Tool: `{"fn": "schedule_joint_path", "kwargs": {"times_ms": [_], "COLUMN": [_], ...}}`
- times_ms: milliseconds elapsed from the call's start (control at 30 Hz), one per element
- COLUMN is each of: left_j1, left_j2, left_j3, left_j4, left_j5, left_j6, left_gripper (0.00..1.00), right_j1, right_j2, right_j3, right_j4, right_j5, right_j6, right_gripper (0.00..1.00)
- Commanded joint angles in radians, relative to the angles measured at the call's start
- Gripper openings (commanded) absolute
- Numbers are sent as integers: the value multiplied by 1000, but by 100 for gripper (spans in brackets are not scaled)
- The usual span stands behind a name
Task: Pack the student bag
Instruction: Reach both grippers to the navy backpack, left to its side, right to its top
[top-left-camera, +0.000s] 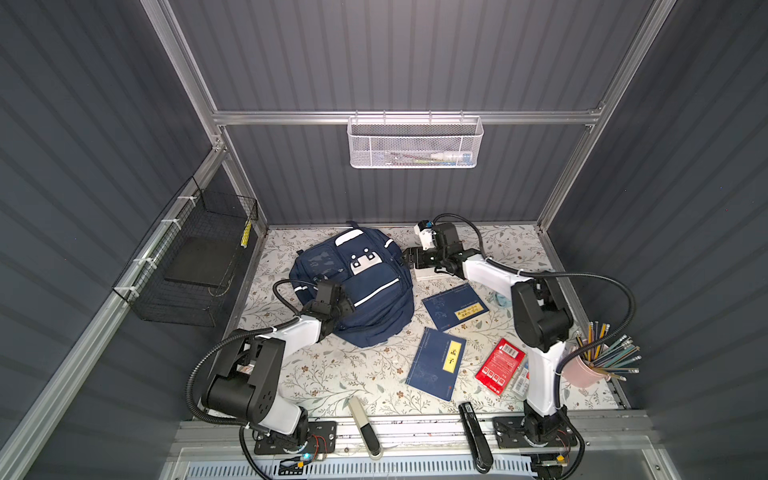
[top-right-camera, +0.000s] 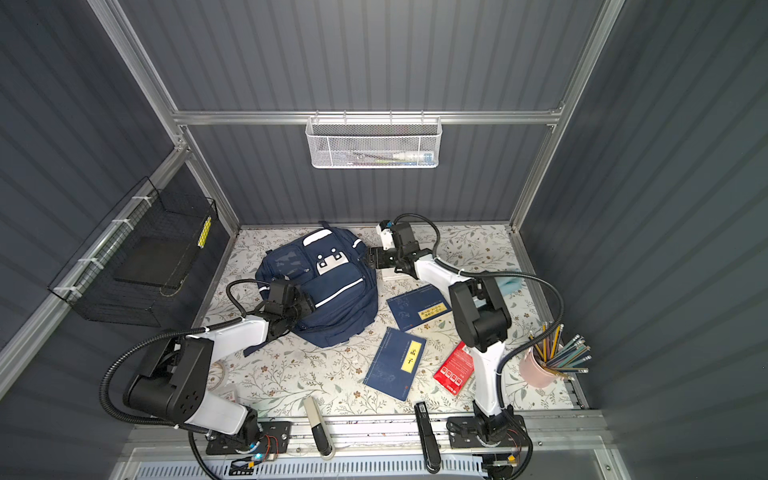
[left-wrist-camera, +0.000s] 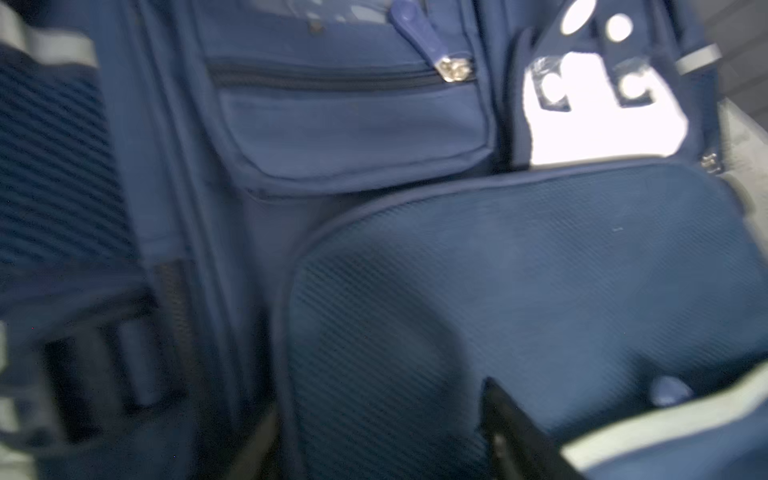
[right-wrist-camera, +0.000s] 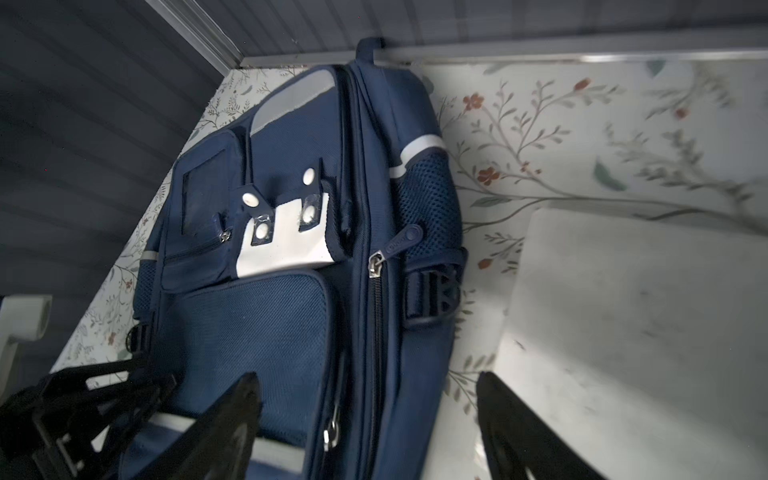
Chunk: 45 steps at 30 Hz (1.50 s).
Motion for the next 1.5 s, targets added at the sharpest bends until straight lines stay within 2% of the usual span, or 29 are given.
{"fn": "schedule_joint_path", "kwargs": {"times_ms": [0, 33, 67, 167, 233, 300, 433, 667, 767, 800, 833, 900, 933, 1000, 1100, 1167, 1267, 1400, 1467], "left_j1": [15, 18, 22, 43, 60, 81, 127, 148, 160, 166, 168, 168, 166, 154, 94, 25, -71, -110, -108], "left_j2": [65, 79, 95, 122, 134, 158, 195, 289, 315, 310, 293, 238, 198, 112, -8, -46, -83, -83, -54], "left_j3": [30, 35, 41, 38, 38, 64, 132, 352, 442, 459, 466, 452, 435, 390, 321, 274, 138, -8, -11], "left_j4": [-63, -51, -46, -18, 6, -6, -18, -95, -135, -147, -159, -171, -181, -204, -257, -281, -208, -110, -123], "left_j5": [-26, -20, -15, 1, 12, 29, 49, 64, 56, 54, 46, 36, 29, 14, 11, 53, 118, 104, 72], "left_j6": [-4, 8, 13, 10, 16, 30, 70, 132, 144, 144, 139, 144, 144, 142, 114, 66, -61, -152, -138], "left_gripper": [53, 44, 39, 39, 37, 31, 25, 27, 33, 38, 46, 66, 76, 85, 90, 90, 89, 82, 76], "right_j1": [-1, 1, 4, 10, 14, 22, 64, 168, 201, 195, 177, 117, 79, 18, -25, -36, -33, -28, -27], "right_j2": [100, 136, 162, 210, 205, 181, 58, -73, -108, -133, -156, -191, -197, -183, -101, -18, 91, 174, 209], "right_j3": [119, 160, 192, 244, 231, 197, 28, -149, -128, -134, -143, -157, -154, -125, -20, 65, 169, 282, 325], "right_j4": [-170, -195, -218, -260, -245, -240, -196, -169, -219, -216, -212, -201, -206, -238, -305, -333, -358, -399, -427], "right_j5": [-56, -68, -67, -74, -82, -97, -101, -164, -146, -109, -86, -67, -64, -51, 2, -34, -93, -74, -89], "right_j6": [18, 18, 18, 7, 13, 10, 6, -25, -94, -103, -107, -80, -62, -57, -75, -40, 9, 42, 49], "right_gripper": [70, 61, 52, 39, 16, 12, 10, 11, 19, 21, 28, 59, 65, 69, 72, 72, 75, 73, 65]}}
